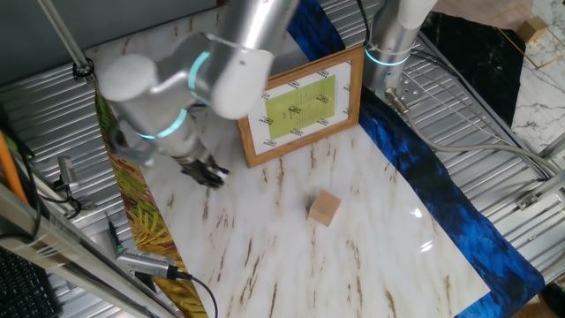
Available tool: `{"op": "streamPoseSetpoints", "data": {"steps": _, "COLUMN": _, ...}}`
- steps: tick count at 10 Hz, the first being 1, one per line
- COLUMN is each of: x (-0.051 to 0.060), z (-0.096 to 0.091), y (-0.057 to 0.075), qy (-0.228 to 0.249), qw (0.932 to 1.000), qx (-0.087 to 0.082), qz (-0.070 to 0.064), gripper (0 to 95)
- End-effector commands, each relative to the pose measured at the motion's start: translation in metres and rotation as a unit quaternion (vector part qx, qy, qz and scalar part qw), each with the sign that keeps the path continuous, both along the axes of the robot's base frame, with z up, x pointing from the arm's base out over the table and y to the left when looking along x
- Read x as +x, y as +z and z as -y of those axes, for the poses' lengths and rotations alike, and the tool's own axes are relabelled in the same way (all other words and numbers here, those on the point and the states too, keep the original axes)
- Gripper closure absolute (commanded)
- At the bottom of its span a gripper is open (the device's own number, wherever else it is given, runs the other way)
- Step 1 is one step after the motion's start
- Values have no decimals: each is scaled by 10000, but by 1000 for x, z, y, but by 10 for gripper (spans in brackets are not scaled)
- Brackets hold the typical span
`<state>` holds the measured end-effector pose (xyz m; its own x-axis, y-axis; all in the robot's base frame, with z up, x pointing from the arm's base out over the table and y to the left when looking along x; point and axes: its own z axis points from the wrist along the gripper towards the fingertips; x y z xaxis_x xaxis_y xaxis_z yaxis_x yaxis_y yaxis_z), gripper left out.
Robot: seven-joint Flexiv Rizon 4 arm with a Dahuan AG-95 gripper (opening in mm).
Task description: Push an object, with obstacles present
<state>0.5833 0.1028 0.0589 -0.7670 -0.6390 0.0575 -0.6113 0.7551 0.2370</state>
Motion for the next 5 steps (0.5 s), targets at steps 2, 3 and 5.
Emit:
{"op": "streamPoseSetpoints", "data": {"steps": 2, "x": 1, "z": 1, "y": 3, "qy": -43, "qw": 10000, "qx": 86, "qz": 0, "gripper": 950}}
{"op": "streamPoseSetpoints", "data": {"steps": 3, "x": 1, "z": 1, "y": 3, "qy": -90, "qw": 9999, "qx": 66, "qz": -9, "gripper": 950}}
{"op": "streamPoseSetpoints", "data": {"steps": 5, "x": 1, "z": 1, "y": 3, "qy": -396, "qw": 9992, "qx": -23, "qz": -7, "gripper": 950}}
